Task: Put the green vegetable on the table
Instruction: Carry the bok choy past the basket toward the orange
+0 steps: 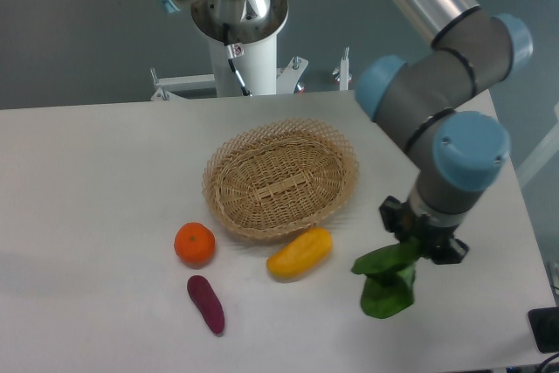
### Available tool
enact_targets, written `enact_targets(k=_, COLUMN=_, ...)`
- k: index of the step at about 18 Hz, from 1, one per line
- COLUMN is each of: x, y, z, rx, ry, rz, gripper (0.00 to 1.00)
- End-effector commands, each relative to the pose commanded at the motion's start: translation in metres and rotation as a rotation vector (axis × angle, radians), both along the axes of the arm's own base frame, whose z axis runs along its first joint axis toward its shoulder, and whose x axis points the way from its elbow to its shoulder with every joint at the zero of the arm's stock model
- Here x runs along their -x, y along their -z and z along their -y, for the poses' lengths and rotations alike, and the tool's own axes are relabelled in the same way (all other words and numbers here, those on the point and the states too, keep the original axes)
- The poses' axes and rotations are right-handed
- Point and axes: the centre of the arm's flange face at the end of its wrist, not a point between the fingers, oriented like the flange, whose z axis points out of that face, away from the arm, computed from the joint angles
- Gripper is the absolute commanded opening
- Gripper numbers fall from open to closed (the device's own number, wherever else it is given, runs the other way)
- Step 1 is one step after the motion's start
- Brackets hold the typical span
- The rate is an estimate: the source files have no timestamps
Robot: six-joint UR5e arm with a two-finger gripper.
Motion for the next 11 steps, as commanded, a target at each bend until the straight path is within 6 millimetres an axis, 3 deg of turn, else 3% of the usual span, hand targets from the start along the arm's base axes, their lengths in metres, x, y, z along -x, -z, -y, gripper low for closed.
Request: enact_targets(k=11, x=-0.146, y=-0.002, z=-0.057, rx=0.023, ry=0.166, rz=0.023, gripper=0.31)
